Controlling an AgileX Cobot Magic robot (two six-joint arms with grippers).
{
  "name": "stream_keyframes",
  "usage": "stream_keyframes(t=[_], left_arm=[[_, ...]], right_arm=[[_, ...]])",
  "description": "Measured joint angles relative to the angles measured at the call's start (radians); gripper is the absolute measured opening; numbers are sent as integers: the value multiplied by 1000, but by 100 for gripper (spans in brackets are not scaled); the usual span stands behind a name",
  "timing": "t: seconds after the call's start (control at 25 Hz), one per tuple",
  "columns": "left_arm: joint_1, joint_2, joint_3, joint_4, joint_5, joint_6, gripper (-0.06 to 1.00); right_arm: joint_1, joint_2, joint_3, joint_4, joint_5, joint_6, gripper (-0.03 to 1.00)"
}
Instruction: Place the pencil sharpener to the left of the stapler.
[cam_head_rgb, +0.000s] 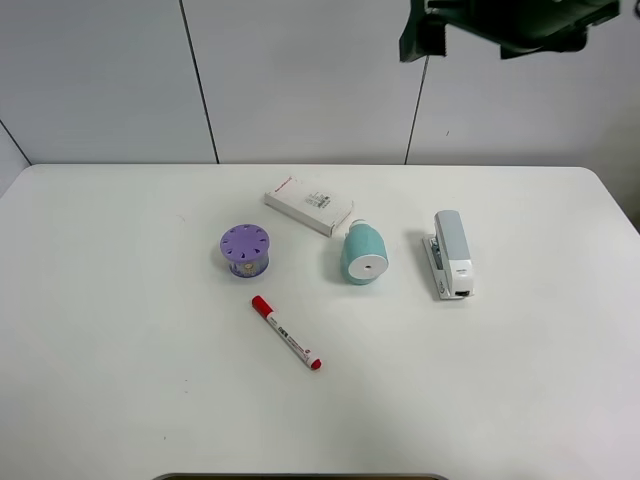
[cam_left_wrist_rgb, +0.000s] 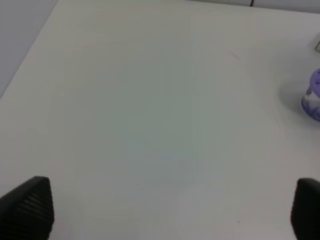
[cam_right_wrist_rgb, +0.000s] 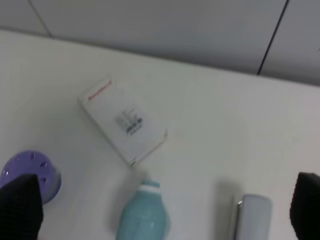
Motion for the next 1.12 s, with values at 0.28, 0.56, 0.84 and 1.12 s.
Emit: stream_keyframes(t=[0.28, 0.56, 0.84, 1.12], left_arm=[[0, 0, 0, 0, 0, 0, 95], [0, 0, 0, 0, 0, 0, 95], [0, 0, 0, 0, 0, 0, 95], [0, 0, 0, 0, 0, 0, 95]], right_arm=[[0, -178, 0, -119, 50, -1, 99], [0, -336, 0, -225, 187, -32, 99], [0, -542, 0, -258, 223, -123, 99], [-110, -678, -1, -197, 254, -245, 99]])
